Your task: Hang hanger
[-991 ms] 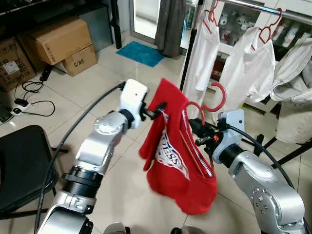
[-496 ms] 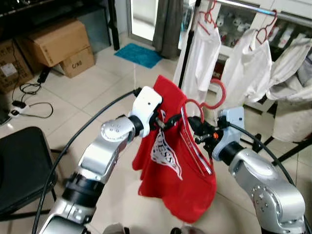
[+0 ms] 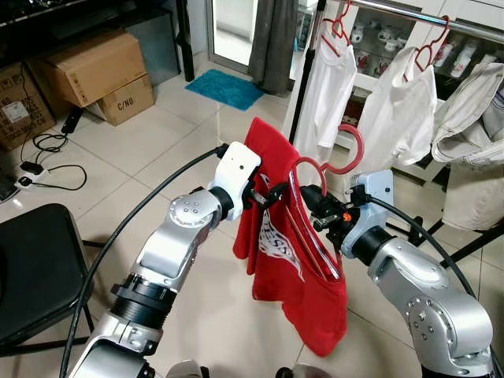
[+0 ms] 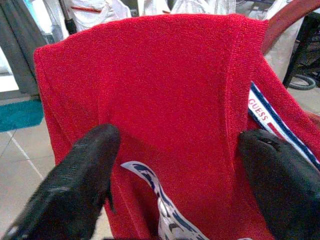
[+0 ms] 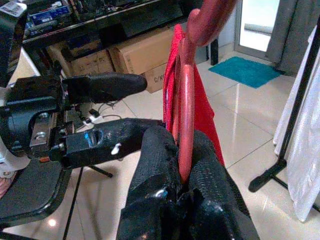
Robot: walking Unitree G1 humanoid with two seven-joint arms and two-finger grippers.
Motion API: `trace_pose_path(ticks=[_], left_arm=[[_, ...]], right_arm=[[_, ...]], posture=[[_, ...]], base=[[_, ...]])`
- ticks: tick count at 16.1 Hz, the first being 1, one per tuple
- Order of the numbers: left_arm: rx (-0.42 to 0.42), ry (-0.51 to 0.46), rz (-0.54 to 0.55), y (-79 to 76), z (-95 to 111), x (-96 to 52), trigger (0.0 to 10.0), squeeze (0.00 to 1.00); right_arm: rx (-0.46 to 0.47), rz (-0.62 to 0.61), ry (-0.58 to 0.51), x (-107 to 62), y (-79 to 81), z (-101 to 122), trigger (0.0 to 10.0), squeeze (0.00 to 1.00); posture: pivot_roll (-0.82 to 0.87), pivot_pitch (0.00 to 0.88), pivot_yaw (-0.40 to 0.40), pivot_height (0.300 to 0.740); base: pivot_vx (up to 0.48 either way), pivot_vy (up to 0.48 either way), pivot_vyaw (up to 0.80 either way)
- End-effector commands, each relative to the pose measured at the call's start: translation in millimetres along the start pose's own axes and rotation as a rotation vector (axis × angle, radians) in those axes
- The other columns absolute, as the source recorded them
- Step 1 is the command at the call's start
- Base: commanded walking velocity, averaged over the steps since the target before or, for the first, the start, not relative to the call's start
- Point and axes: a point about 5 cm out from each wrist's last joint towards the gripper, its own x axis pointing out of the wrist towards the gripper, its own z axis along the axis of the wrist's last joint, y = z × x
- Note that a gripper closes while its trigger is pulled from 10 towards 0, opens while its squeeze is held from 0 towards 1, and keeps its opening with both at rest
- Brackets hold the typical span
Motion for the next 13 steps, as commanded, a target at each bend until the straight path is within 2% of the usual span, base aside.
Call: trace_pose_path(ticks=[1, 3, 4, 13], left_arm=[[0.007, -0.023, 0.009, 3.1, 5.4, 1.8, 2.3, 0.00], [0.004, -0.028, 0.007, 3.8, 4.4, 2.7, 0.4, 0.00], [0.001, -0.030, 0.004, 4.0, 3.5, 3.0, 0.0, 0.00], [-0.007, -0.047, -0.033, 2.3, 1.4, 6.9, 0.0, 0.00]], right_arm=[[-0.027, 0.035, -0.074, -1.3, 5.3, 15.1, 0.0, 0.00], [-0.026, 0.040, -0.075, -1.2, 6.0, 14.9, 0.0, 0.00], [-0.026, 0.045, -0.075, -1.2, 6.8, 14.9, 0.0, 0.00], [-0.016, 0.084, -0.071, -5.6, 12.8, 14.0, 0.0, 0.00]], posture=[[-0.05, 0.011, -0.042, 0.740], [-0.05, 0.008, -0.041, 0.740], [-0.05, 0.007, -0.042, 0.740], [-0.06, 0.013, -0.050, 0.740]], base=[[0.000, 0.000, 0.00], [0.000, 0.000, 0.00], [0.000, 0.000, 0.00], [0.000, 0.000, 0.00]])
